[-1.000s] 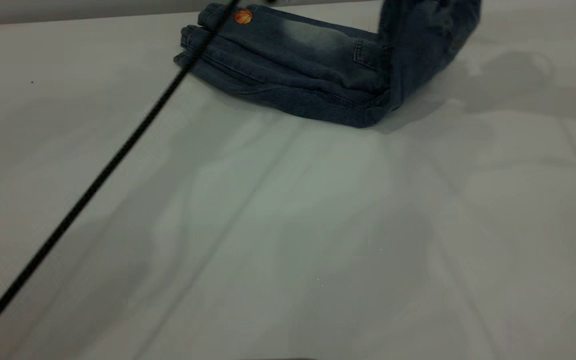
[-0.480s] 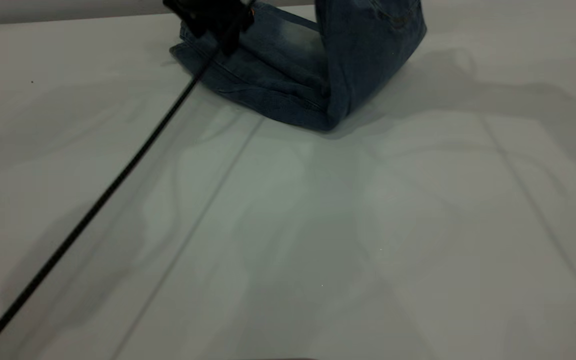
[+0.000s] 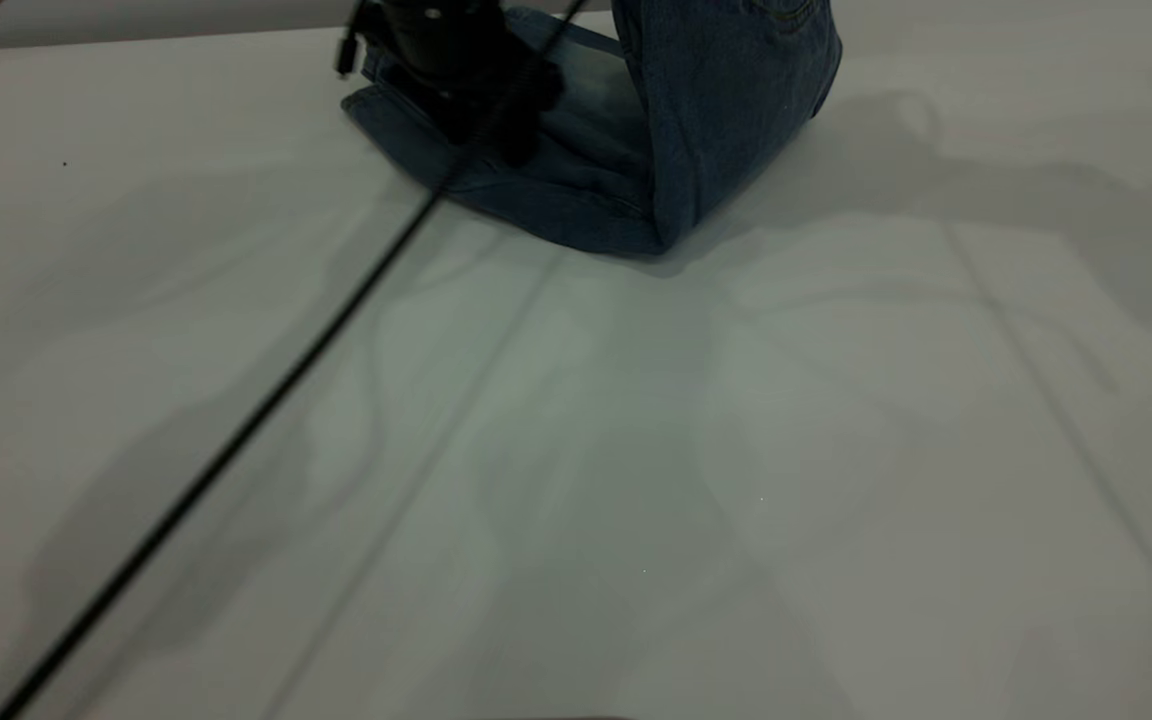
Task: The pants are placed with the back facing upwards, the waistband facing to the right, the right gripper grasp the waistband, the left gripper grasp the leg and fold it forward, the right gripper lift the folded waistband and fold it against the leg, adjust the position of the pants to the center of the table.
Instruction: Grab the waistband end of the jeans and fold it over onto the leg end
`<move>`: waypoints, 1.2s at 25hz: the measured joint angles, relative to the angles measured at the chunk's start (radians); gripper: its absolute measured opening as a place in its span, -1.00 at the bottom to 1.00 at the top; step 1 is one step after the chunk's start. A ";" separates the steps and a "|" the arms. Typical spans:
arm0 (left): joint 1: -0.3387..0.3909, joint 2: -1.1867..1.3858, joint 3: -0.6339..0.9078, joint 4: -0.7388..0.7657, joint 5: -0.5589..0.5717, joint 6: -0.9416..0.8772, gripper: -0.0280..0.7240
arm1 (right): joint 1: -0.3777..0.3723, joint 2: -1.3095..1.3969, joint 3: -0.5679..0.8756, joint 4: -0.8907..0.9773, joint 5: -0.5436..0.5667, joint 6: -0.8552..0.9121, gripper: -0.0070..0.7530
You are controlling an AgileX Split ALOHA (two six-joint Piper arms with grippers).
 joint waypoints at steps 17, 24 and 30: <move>-0.091 0.015 -0.305 0.090 0.318 0.001 0.30 | 0.000 0.000 -0.084 -0.111 -0.022 0.092 -0.89; -0.013 -0.006 -0.520 0.230 0.318 -0.061 0.30 | 0.001 0.002 -0.087 -0.094 -0.059 0.092 -0.89; 0.027 -0.027 -0.534 0.232 0.318 -0.098 0.30 | 0.042 0.021 -0.087 -0.099 -0.119 0.092 -0.89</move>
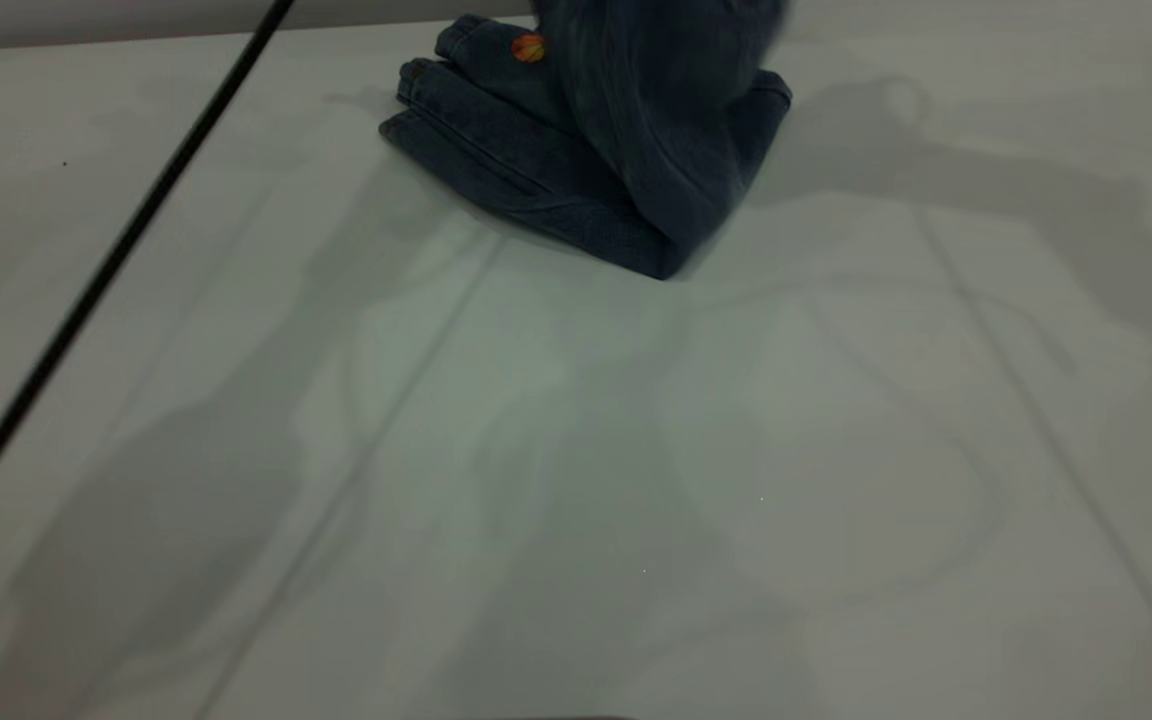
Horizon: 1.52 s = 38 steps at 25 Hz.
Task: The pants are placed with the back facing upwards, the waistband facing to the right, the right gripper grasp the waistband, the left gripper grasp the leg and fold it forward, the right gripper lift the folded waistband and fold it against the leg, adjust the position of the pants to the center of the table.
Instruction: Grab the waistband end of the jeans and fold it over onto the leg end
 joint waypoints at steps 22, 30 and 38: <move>0.027 -0.081 0.000 0.115 0.000 -0.025 0.30 | 0.201 0.229 -0.075 0.567 -0.321 -0.426 -0.87; 0.030 -0.081 0.000 -0.001 0.000 -0.027 0.30 | 0.223 0.274 -0.113 0.590 -0.301 -0.413 0.00; 0.030 -0.082 0.029 -0.147 0.000 0.022 0.30 | 0.105 0.256 -0.115 0.237 -0.271 -0.124 0.71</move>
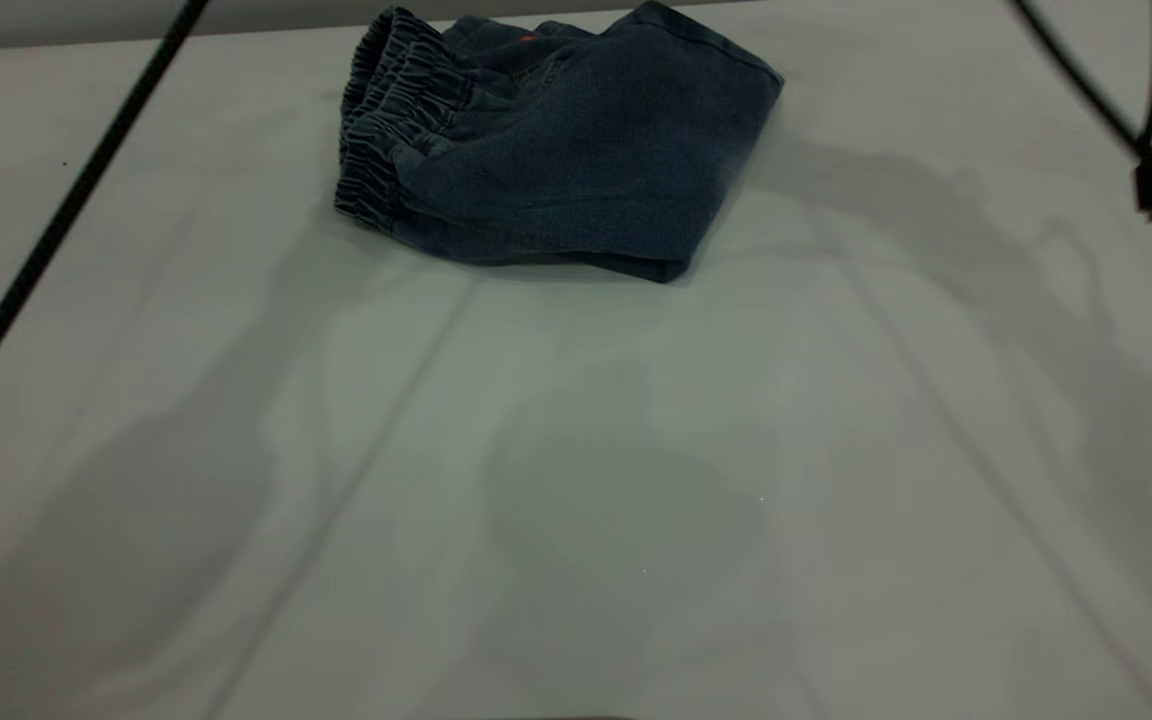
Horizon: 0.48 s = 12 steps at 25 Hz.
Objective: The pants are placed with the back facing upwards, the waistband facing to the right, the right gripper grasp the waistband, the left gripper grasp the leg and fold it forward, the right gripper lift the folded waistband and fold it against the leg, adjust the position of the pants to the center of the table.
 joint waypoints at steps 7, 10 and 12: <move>0.000 0.001 0.179 -0.092 0.000 0.057 0.30 | -0.188 -0.045 0.000 -0.503 0.104 0.408 0.55; -0.010 0.001 0.262 -0.135 0.000 0.134 0.30 | -0.223 -0.046 0.000 -0.597 0.168 0.489 0.55; -0.027 0.001 0.318 -0.145 0.000 0.231 0.30 | -0.230 -0.046 0.000 -0.635 0.191 0.506 0.55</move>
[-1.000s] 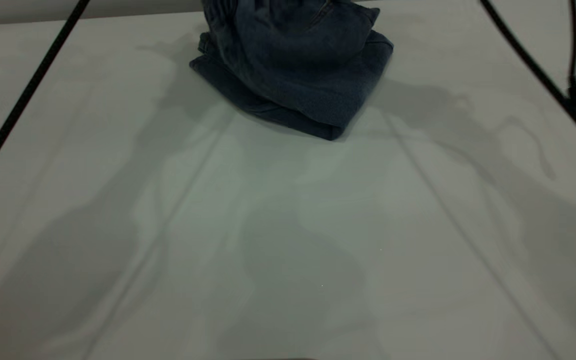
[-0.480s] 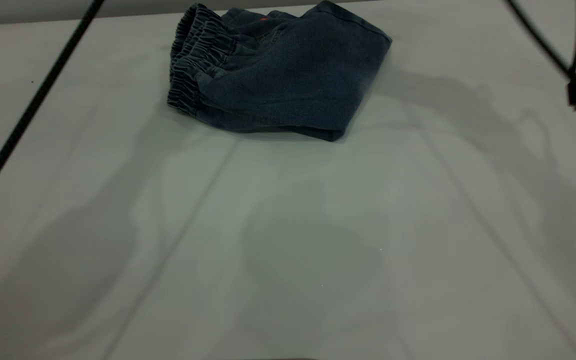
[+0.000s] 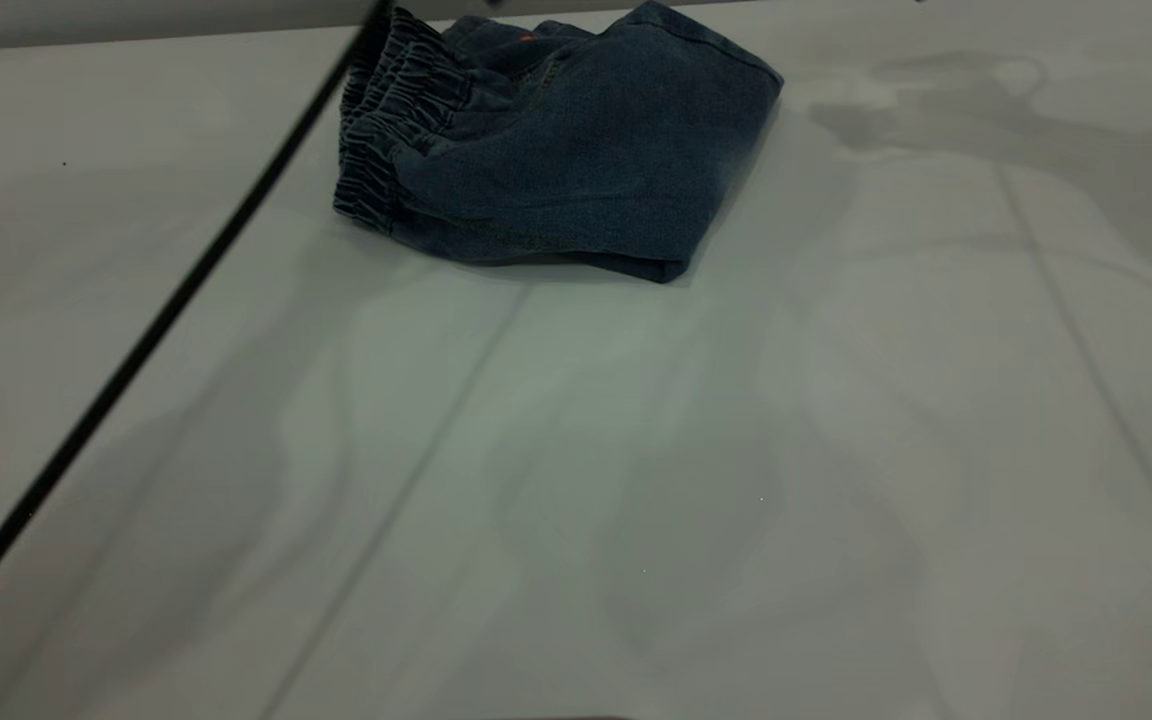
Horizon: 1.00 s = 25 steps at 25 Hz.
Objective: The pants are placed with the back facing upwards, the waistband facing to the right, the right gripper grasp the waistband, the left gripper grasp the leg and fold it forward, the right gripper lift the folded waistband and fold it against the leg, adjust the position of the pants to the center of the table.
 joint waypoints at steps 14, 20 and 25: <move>-0.043 0.133 0.107 0.048 -0.043 0.444 0.30 | -0.002 0.000 0.000 -0.020 0.024 0.004 0.55; -0.069 0.139 0.105 0.052 -0.049 0.156 0.30 | -0.006 0.000 0.000 -0.020 0.037 -0.007 0.55; -0.133 0.140 0.105 0.057 -0.037 -0.134 0.30 | -0.027 0.000 -0.001 -0.020 0.046 -0.010 0.55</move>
